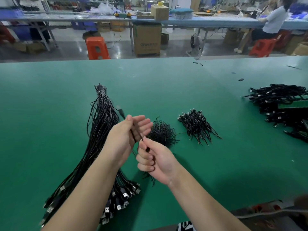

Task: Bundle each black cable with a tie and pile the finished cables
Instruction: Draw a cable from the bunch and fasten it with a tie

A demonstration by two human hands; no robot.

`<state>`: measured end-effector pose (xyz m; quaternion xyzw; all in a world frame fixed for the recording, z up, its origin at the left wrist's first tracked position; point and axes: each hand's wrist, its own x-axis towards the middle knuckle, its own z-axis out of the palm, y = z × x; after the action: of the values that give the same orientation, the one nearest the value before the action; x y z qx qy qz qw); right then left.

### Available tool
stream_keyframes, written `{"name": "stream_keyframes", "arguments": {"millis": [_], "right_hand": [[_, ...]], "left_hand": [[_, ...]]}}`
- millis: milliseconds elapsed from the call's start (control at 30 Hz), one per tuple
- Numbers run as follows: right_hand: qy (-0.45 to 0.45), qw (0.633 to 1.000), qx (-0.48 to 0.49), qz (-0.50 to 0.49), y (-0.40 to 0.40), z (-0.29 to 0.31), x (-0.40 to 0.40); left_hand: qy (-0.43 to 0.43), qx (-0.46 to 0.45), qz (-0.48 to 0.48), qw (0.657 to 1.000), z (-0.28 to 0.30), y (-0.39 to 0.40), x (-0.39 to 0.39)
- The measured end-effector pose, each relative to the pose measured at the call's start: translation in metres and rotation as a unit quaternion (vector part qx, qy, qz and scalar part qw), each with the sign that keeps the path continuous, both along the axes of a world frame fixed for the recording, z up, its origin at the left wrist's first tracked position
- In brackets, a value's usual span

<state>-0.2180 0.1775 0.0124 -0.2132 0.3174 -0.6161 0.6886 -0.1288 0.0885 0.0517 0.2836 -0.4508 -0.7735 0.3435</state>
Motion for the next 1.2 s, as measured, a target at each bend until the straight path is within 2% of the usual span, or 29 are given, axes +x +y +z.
{"name": "stream_keyframes", "arguments": {"millis": [100, 133, 200, 267, 333, 433, 533, 633, 700, 767, 833, 867, 900, 967, 1000, 1033, 1133, 1200], "right_hand": [[-0.016, 0.999, 0.036, -0.003, 0.000, -0.012, 0.005], [-0.035, 0.998, 0.043, -0.001, 0.000, -0.016, 0.006], [-0.070, 0.997, 0.040, 0.015, 0.000, -0.022, 0.005], [-0.089, 0.995, 0.030, 0.033, 0.001, -0.024, 0.001], [-0.072, 0.996, 0.026, 0.043, 0.001, -0.025, -0.003], [-0.032, 0.998, 0.024, 0.042, 0.001, -0.027, -0.006], [0.013, 0.998, 0.039, 0.038, 0.003, -0.030, -0.005], [0.048, 0.997, 0.045, 0.030, 0.002, -0.032, -0.001], [0.077, 0.996, 0.042, 0.010, 0.002, -0.032, 0.000], [0.104, 0.994, 0.032, -0.013, 0.002, -0.030, -0.003], [0.106, 0.994, 0.014, -0.027, 0.003, -0.028, -0.006], [0.100, 0.995, 0.006, -0.031, 0.003, -0.027, -0.007], [0.091, 0.995, 0.001, -0.034, 0.002, -0.027, -0.007], [0.073, 0.997, -0.005, -0.035, 0.001, -0.028, -0.004], [0.067, 0.997, -0.007, -0.033, -0.001, -0.029, -0.001], [0.067, 0.997, -0.007, -0.030, -0.001, -0.031, 0.001], [0.078, 0.997, 0.013, -0.018, -0.001, -0.037, 0.009], [0.053, 0.998, 0.037, -0.019, 0.001, -0.042, 0.010]], "left_hand": [[0.112, 0.122, 0.036, 0.985, 0.008, -0.007, -0.001], [0.130, 0.142, 0.021, 0.981, 0.010, -0.011, 0.002], [0.140, 0.155, -0.069, 0.976, 0.013, -0.018, 0.012], [0.069, 0.074, -0.200, 0.975, 0.012, -0.023, 0.024], [-0.046, -0.045, -0.317, 0.946, 0.013, -0.026, 0.035], [-0.185, -0.160, -0.427, 0.871, 0.023, -0.028, 0.047], [-0.302, -0.244, -0.480, 0.786, 0.030, -0.022, 0.047], [-0.436, -0.280, -0.463, 0.719, 0.026, -0.011, 0.042], [-0.497, -0.291, -0.416, 0.704, 0.022, -0.004, 0.038], [-0.541, -0.328, -0.323, 0.704, 0.019, -0.003, 0.034], [-0.582, -0.404, -0.214, 0.673, 0.015, -0.008, 0.034], [-0.566, -0.428, -0.167, 0.684, 0.009, -0.011, 0.034], [-0.512, -0.425, -0.130, 0.735, 0.002, -0.014, 0.033], [-0.327, -0.338, -0.082, 0.879, -0.013, -0.010, 0.030], [-0.234, -0.291, -0.045, 0.927, -0.019, -0.008, 0.027], [-0.158, -0.247, 0.000, 0.956, -0.023, -0.008, 0.024], [0.032, -0.072, 0.085, 0.993, -0.017, -0.017, 0.016], [0.115, 0.043, 0.056, 0.991, -0.006, -0.025, 0.020]]}}
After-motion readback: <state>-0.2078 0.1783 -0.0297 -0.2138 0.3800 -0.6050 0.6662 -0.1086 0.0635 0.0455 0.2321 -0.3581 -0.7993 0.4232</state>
